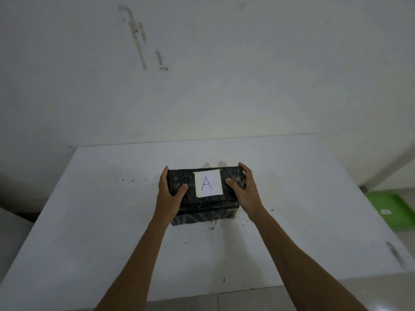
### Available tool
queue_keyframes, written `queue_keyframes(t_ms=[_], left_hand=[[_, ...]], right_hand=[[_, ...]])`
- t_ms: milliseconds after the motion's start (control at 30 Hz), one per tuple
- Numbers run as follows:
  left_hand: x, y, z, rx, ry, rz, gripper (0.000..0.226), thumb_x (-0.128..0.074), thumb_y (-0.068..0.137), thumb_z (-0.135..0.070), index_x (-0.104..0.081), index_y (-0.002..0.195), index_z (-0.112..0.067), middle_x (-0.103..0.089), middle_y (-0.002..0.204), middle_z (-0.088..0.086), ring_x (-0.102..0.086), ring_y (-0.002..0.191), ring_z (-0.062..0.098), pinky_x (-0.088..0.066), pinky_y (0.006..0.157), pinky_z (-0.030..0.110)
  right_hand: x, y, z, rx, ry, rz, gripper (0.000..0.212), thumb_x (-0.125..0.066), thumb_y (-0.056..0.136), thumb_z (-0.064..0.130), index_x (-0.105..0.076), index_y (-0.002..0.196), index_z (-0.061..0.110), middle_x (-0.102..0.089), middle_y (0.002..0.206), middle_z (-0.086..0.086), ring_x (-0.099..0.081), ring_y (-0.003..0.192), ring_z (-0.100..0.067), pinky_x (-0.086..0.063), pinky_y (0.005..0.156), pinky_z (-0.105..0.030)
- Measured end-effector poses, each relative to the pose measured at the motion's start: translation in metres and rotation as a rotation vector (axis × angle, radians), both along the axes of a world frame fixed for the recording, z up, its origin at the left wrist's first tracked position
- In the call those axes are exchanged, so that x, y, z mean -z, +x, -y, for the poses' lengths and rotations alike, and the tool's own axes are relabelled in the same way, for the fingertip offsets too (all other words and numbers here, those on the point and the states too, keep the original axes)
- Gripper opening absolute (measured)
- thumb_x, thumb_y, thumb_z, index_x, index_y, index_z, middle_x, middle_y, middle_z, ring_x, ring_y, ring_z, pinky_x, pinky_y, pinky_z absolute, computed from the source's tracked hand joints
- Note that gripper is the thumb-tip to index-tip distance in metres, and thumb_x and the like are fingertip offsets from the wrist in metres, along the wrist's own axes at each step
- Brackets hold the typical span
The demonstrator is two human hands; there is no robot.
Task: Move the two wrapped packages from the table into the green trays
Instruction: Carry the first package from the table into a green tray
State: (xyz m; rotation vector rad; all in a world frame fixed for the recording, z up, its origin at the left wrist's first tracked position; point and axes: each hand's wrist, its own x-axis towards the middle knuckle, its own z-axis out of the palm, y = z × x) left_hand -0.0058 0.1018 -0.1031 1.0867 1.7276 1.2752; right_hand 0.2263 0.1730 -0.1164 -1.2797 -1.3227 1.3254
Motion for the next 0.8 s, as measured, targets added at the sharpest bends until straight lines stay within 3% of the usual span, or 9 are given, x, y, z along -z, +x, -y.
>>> queue_keyframes(t_ms=[67,167,233,367,567,700,800], left_hand=[[-0.012,0.009,0.001,0.039,0.019,-0.031,0.078,-0.066,0.091,-0.026,-0.019,0.153,-0.030,-0.037,0.154,0.003,-0.047,0.131,0.017,-0.052,0.093,0.024],[-0.028,0.029,0.003,0.133,0.032,-0.083,0.076,-0.068,0.090,-0.028,-0.024,0.151,-0.026,-0.038,0.152,0.004,-0.044,0.137,0.024,-0.049,0.106,0.042],[-0.038,0.049,0.006,0.190,0.040,-0.111,0.076,-0.069,0.089,-0.030,-0.025,0.150,-0.025,-0.039,0.151,0.004,-0.044,0.137,0.025,-0.047,0.108,0.046],[-0.054,0.107,0.012,0.285,0.058,-0.123,0.075,-0.069,0.088,-0.033,-0.026,0.149,-0.026,-0.040,0.149,0.002,-0.046,0.135,0.024,-0.048,0.107,0.045],[-0.072,0.214,0.016,0.356,0.103,-0.094,0.074,-0.069,0.087,-0.033,-0.027,0.148,-0.026,-0.040,0.149,0.002,-0.046,0.134,0.022,-0.046,0.108,0.039],[-0.078,0.285,0.013,0.387,0.113,-0.086,0.075,-0.069,0.087,-0.034,-0.026,0.148,-0.027,-0.038,0.150,0.003,-0.046,0.135,0.025,-0.048,0.106,0.048],[-0.080,0.335,0.006,0.403,0.121,-0.080,0.075,-0.069,0.087,-0.036,-0.025,0.148,-0.029,-0.038,0.151,0.003,-0.045,0.136,0.024,-0.047,0.108,0.048]], right_hand=[[-0.011,0.014,0.009,0.037,0.005,-0.040,0.066,-0.072,0.094,0.029,-0.038,0.150,0.033,-0.050,0.147,-0.008,-0.058,0.129,-0.026,-0.060,0.095,-0.046],[-0.025,0.044,0.029,0.098,-0.005,-0.093,0.062,-0.073,0.093,0.028,-0.042,0.146,0.036,-0.055,0.139,-0.004,-0.065,0.118,-0.019,-0.064,0.078,-0.029],[-0.034,0.068,0.044,0.150,0.000,-0.108,0.061,-0.074,0.092,0.029,-0.044,0.144,0.038,-0.057,0.135,-0.001,-0.067,0.113,-0.014,-0.063,0.073,-0.026],[-0.050,0.128,0.072,0.254,0.010,-0.102,0.062,-0.076,0.090,0.030,-0.045,0.144,0.039,-0.059,0.130,0.003,-0.068,0.111,-0.016,-0.064,0.074,-0.029],[-0.073,0.235,0.093,0.343,0.060,-0.081,0.062,-0.076,0.090,0.031,-0.046,0.144,0.037,-0.060,0.129,0.002,-0.067,0.112,-0.015,-0.060,0.066,-0.019],[-0.084,0.306,0.097,0.374,0.080,-0.074,0.062,-0.077,0.088,0.033,-0.048,0.142,0.040,-0.061,0.130,0.004,-0.068,0.112,-0.014,-0.060,0.069,-0.020],[-0.089,0.355,0.095,0.394,0.095,-0.080,0.061,-0.077,0.089,0.029,-0.048,0.143,0.037,-0.061,0.129,0.003,-0.068,0.111,-0.015,-0.060,0.073,-0.023]])
